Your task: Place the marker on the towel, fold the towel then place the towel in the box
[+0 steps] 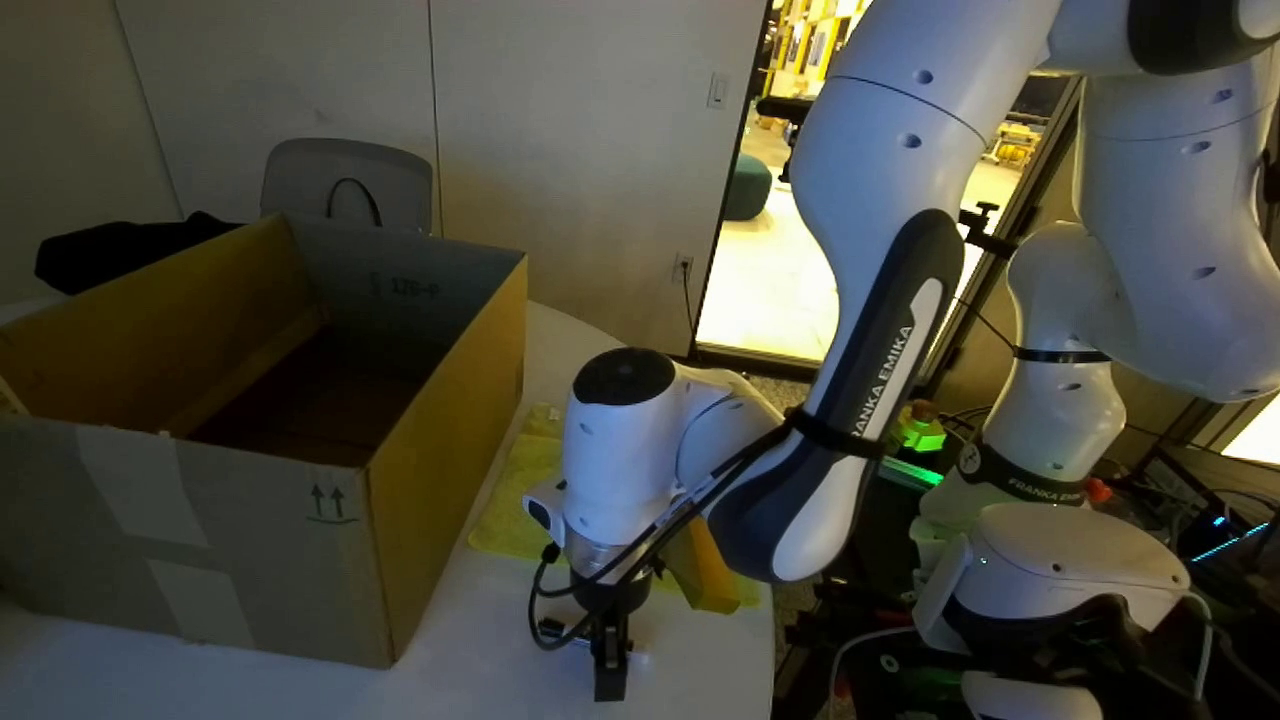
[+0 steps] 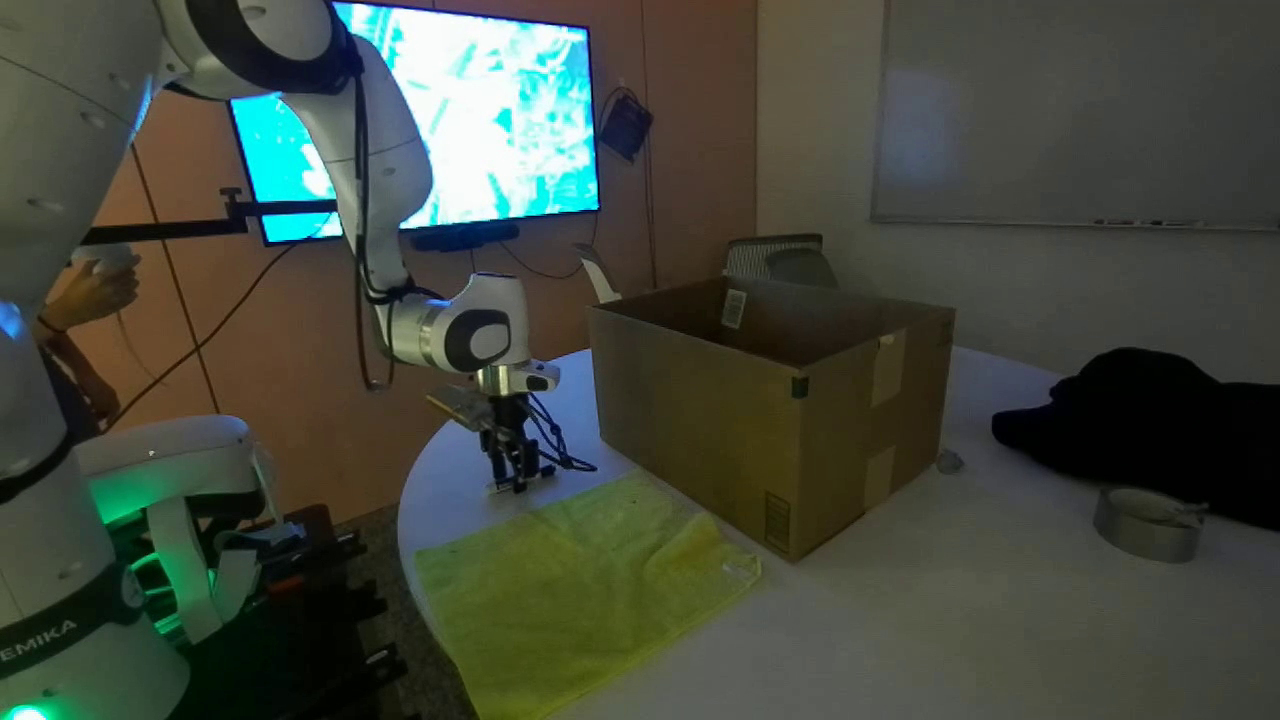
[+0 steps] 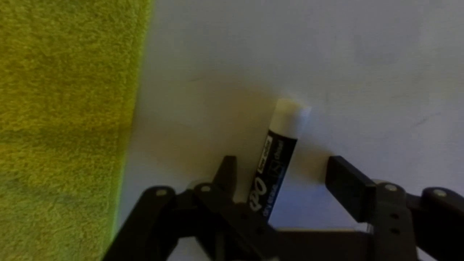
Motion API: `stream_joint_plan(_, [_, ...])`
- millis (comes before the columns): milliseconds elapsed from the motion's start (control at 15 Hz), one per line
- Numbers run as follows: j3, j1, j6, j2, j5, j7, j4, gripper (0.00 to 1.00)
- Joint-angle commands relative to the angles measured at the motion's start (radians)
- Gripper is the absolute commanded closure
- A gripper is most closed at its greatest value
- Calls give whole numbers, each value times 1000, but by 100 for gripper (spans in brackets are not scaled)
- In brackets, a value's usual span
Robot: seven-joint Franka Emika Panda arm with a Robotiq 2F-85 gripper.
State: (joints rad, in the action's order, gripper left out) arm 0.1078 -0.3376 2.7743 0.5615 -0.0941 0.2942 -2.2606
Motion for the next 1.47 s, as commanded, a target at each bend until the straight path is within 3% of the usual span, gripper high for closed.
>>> stream_joint_plan(0, [6, 2, -6, 19, 25, -32, 29, 66])
stream_joint_plan(267, [0, -15, -35, 3, 13, -26, 29, 92])
stream_joint_plan(600, [-6, -34, -82, -62, 2, -10, -14, 89])
stream_joint_plan(933, [-68, -78, -55, -249, -47, 92, -186, 89])
stream_joint_plan(1200, [-161, -97, -73, -380, -184, 284, -299, 89])
stream_joint_plan(1400, [-200, -63, -89, -422, -327, 431, -334, 89])
